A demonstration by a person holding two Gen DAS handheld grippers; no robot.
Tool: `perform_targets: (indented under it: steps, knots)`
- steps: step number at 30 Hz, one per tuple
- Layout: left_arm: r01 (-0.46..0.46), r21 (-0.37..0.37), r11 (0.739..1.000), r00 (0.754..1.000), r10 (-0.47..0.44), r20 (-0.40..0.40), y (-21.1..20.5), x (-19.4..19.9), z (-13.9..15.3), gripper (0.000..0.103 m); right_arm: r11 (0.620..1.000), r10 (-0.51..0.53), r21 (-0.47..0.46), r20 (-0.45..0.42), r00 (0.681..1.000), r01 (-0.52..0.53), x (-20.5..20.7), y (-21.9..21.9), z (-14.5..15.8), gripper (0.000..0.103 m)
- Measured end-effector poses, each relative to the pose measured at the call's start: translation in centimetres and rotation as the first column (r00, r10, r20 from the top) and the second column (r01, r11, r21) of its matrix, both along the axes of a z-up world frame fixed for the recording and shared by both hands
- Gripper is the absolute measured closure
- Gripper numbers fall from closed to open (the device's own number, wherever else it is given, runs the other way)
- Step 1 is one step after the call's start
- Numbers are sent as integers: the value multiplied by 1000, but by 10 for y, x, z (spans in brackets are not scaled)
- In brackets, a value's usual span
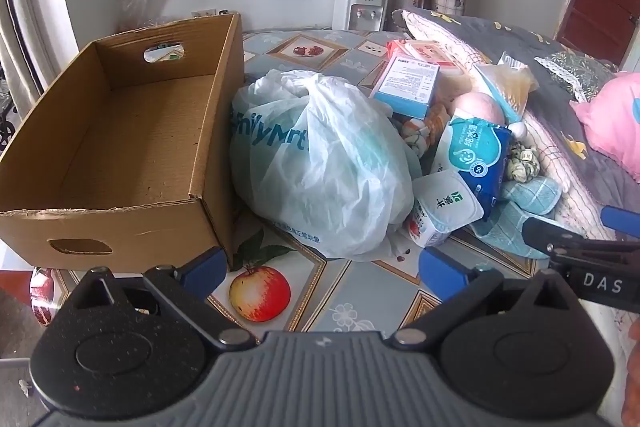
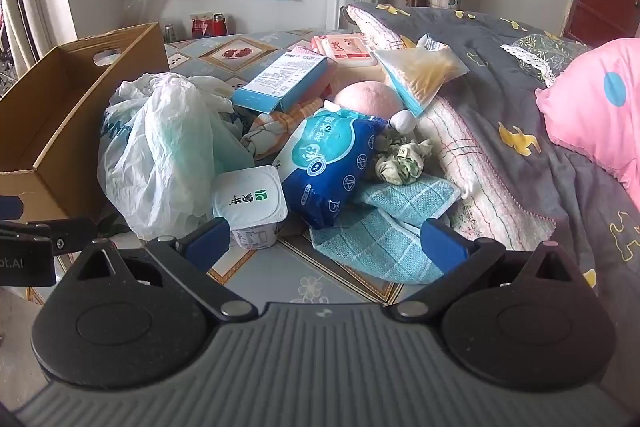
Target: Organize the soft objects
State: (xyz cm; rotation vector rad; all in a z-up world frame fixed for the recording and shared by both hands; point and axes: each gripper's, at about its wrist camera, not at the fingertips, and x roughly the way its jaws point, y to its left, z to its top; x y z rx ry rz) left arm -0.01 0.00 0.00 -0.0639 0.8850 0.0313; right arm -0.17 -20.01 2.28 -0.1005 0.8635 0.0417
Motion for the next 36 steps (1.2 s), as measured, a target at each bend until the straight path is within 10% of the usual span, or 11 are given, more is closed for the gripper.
perform_targets:
  steps: [36]
  knots:
    - [-1,40,999,1000,0,26,-1,0,-1,0,1000,9,-8,6,1000,-9,1,3,3,1]
